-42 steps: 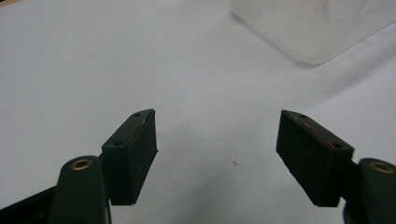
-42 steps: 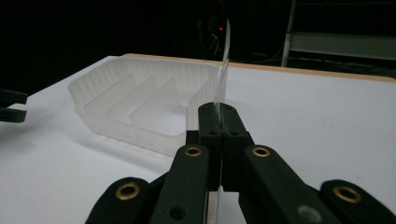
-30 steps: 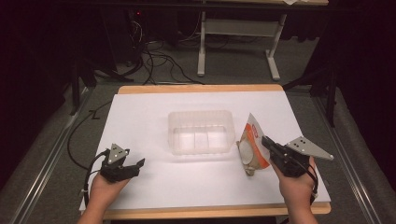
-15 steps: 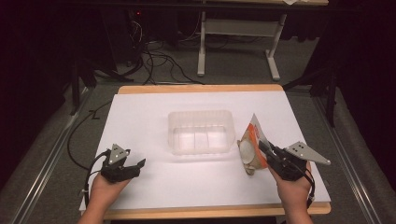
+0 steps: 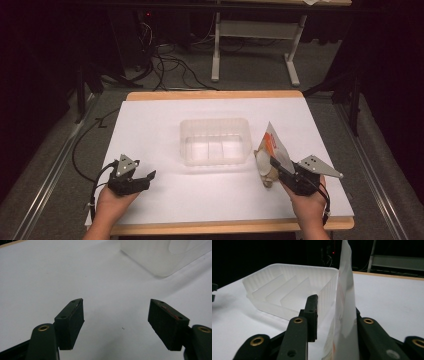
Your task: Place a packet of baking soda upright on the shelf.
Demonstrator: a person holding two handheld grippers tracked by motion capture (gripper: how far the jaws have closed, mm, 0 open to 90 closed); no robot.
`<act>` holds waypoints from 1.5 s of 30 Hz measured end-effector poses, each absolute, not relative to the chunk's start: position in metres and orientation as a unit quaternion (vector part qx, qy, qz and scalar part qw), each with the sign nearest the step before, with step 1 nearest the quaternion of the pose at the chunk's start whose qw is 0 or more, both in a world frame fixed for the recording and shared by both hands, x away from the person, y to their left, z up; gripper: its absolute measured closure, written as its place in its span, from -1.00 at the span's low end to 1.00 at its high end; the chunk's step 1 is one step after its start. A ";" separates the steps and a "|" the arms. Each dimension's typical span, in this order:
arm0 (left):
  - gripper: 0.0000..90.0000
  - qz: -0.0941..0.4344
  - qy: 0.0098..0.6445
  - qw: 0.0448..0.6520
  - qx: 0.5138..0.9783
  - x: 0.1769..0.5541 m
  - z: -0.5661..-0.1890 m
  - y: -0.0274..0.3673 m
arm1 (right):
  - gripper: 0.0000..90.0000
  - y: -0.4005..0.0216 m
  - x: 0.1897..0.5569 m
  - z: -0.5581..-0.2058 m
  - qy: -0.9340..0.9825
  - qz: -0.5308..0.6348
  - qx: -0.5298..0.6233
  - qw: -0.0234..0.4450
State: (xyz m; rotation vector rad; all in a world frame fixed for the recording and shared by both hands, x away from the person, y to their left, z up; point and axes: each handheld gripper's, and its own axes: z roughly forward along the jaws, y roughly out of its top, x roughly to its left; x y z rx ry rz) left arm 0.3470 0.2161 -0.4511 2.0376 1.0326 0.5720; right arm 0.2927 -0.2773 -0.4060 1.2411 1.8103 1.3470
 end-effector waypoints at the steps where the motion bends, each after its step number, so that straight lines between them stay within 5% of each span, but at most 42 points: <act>1: -0.35 0.225 0.405 0.384 0.799 0.347 -0.451 0.216 | 0.65 -0.278 0.292 -0.406 0.669 0.503 0.466 0.285; 11: -0.35 0.228 0.404 0.387 0.797 0.347 -0.451 0.215 | 1.00 -0.285 0.292 -0.405 0.647 0.507 0.487 0.293; 45: -0.34 0.247 0.392 0.411 0.785 0.343 -0.444 0.219 | 1.00 -0.267 0.283 -0.368 0.636 0.538 0.450 0.321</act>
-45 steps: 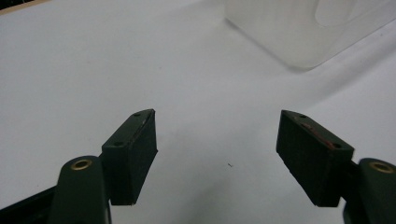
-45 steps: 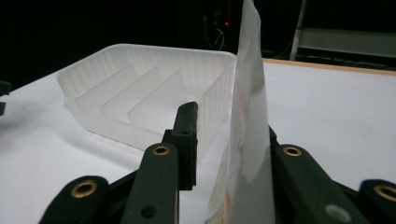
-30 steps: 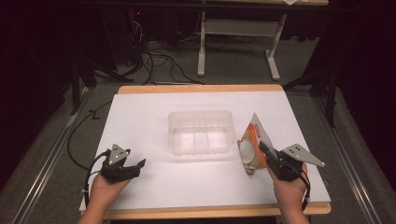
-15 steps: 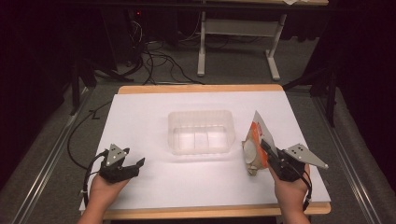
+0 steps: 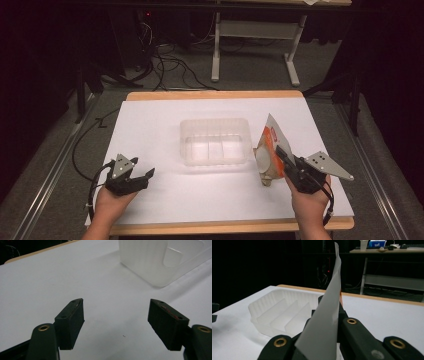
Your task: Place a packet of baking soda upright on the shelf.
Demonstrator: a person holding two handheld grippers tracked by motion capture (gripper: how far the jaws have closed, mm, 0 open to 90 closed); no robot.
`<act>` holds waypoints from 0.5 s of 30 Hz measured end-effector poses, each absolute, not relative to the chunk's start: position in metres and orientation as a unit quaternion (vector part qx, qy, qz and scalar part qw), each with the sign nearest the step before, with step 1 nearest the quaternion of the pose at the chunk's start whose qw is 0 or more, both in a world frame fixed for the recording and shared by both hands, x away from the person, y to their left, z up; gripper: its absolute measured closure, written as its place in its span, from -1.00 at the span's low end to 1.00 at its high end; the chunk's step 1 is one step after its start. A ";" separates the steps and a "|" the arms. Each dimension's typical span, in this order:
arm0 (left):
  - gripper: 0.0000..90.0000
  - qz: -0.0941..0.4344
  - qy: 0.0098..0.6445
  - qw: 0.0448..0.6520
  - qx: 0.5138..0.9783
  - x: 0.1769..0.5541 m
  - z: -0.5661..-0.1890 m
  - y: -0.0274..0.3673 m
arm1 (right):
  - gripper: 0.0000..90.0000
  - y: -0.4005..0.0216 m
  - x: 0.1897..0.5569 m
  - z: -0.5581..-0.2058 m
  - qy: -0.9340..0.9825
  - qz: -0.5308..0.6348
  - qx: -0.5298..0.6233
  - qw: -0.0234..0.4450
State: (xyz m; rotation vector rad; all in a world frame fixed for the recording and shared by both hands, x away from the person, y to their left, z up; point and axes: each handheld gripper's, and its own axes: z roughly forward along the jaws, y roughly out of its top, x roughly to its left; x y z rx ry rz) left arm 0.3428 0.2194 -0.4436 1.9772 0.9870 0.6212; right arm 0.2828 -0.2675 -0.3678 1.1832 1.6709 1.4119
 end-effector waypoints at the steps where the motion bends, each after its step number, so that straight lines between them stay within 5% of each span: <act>1: -0.34 0.247 0.392 0.411 0.785 0.343 -0.444 0.219 | 1.00 -0.266 0.283 -0.365 0.638 0.539 0.446 0.321; 15: -0.35 0.245 0.399 0.425 0.775 0.342 -0.440 0.227 | 1.00 -0.253 0.285 -0.327 0.632 0.550 0.428 0.338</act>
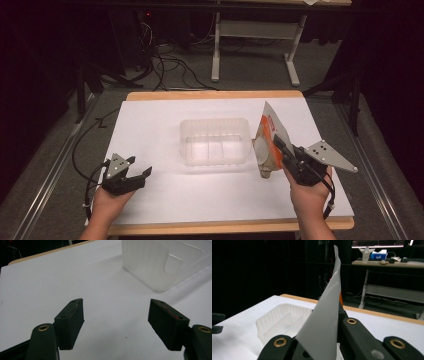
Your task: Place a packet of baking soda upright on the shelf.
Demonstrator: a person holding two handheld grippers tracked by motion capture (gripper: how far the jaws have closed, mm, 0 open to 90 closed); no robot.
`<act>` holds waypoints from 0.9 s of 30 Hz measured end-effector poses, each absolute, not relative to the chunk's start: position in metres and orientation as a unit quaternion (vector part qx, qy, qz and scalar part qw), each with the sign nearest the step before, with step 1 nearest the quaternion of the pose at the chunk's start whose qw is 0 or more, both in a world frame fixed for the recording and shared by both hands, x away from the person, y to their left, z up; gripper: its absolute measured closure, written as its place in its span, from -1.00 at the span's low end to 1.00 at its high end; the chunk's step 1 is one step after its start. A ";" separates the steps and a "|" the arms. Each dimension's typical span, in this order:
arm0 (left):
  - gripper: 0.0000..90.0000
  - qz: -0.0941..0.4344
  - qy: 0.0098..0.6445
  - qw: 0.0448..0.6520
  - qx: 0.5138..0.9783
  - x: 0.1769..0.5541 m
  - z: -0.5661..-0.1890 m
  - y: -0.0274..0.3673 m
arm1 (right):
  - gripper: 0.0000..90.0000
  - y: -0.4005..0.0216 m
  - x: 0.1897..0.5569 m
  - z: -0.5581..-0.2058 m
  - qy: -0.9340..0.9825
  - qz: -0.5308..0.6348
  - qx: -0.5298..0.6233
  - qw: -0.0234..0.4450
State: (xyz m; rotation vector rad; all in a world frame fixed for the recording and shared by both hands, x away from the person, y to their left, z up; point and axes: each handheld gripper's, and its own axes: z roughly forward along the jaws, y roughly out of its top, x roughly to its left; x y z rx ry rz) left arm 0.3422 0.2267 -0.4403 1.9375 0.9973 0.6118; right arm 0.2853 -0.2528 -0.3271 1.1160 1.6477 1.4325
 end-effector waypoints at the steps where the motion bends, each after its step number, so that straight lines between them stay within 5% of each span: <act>1: -0.35 0.245 0.399 0.425 0.775 0.342 -0.440 0.227 | 1.00 -0.252 0.286 -0.325 0.633 0.551 0.426 0.339; 27: -0.36 0.240 0.395 0.427 0.777 0.342 -0.441 0.224 | 1.00 -0.198 0.320 -0.311 0.649 0.566 0.402 0.311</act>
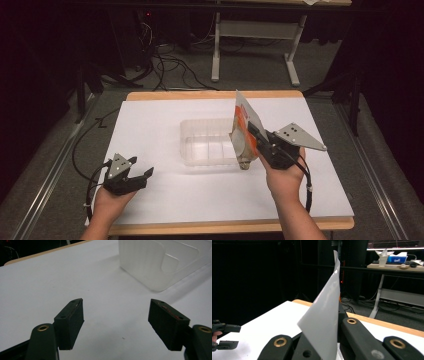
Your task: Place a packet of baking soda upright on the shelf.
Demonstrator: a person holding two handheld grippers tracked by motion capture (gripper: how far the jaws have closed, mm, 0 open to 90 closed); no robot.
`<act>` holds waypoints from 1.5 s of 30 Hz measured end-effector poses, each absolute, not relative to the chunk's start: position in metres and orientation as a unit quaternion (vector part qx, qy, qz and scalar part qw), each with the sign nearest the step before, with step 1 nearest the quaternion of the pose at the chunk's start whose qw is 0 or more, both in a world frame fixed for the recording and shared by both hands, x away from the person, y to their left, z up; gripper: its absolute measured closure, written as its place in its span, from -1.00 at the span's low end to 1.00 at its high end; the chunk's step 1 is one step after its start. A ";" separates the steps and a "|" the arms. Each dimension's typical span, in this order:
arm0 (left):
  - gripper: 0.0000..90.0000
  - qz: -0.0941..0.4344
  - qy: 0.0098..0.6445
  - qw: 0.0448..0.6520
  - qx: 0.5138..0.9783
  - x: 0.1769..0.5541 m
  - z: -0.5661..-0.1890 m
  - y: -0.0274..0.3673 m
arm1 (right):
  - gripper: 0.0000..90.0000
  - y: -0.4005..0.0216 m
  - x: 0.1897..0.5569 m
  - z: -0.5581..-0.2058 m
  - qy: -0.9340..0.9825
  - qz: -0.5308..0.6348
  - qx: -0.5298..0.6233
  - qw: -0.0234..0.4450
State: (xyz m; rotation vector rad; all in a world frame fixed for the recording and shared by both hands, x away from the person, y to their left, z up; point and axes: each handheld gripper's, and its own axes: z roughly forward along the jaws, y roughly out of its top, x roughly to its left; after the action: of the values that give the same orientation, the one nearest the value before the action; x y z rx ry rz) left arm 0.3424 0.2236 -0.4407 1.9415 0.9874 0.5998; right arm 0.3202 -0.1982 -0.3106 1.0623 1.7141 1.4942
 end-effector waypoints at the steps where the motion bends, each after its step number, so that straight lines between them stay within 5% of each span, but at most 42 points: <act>1: -0.36 0.240 0.395 0.428 0.777 0.342 -0.441 0.224 | 1.00 -0.194 0.323 -0.311 0.651 0.565 0.402 0.310; 45: -0.36 0.235 0.389 0.435 0.777 0.344 -0.440 0.224 | 1.00 -0.104 0.403 -0.340 0.679 0.553 0.391 0.282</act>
State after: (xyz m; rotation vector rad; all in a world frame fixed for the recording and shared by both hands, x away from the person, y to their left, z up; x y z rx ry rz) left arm 0.3440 0.2244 -0.4405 1.9342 0.9693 0.5846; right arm 0.4030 -0.1039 -0.3399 1.0477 1.8199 1.4820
